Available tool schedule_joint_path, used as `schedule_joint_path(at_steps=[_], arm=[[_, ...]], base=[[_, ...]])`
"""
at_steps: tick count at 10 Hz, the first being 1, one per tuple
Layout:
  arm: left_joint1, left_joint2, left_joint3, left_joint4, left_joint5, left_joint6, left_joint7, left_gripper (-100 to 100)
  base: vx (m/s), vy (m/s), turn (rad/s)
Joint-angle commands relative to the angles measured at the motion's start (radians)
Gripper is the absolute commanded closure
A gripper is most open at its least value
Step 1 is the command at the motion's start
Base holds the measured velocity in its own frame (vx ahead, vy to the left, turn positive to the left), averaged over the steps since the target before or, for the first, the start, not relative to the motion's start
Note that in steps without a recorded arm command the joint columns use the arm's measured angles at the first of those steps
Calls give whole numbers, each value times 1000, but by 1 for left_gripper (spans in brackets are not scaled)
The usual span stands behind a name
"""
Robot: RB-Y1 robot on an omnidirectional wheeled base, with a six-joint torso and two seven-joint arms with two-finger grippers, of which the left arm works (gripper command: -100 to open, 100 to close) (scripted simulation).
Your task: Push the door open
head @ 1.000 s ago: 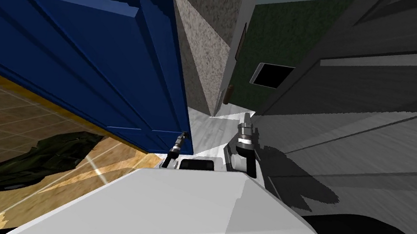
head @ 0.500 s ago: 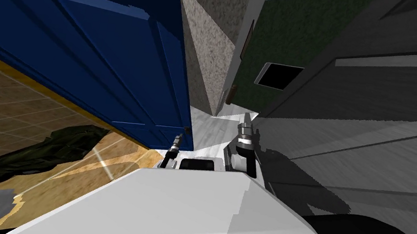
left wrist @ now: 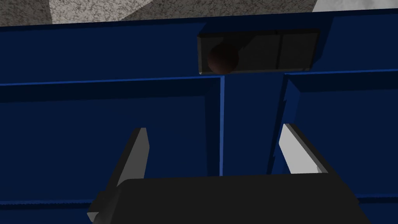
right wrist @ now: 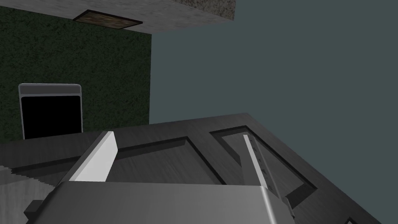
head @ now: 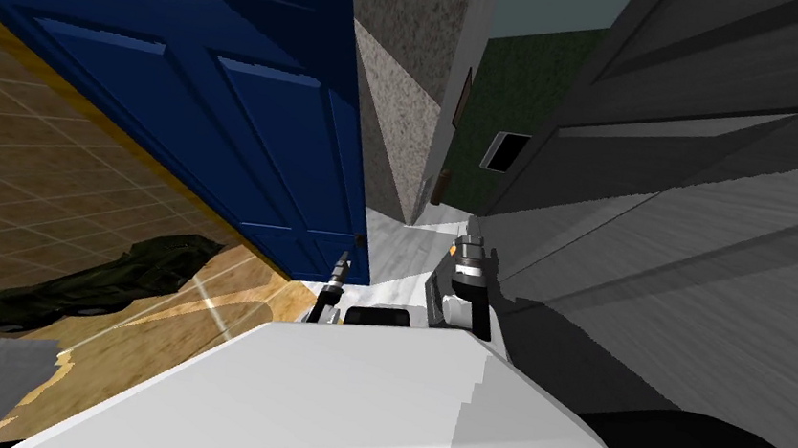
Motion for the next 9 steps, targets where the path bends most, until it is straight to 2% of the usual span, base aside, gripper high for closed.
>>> schedule_joint_path(at_steps=[1, 4, 7, 8, 9], arm=[[-4, 5, 3, 8, 1, -8, -1, -100], [-7, 5, 10, 20, 4, -25, -4, -100], [-9, -7, 16, 31, 6, -39, -6, -100], [-8, -4, 15, 28, 5, -35, -6, -100], [-8, -4, 15, 28, 5, -35, -6, 100]], base=[[175, -4, -17], [238, -13, -25], [217, 6, -27], [79, -6, 9], [-16, 0, -6]])
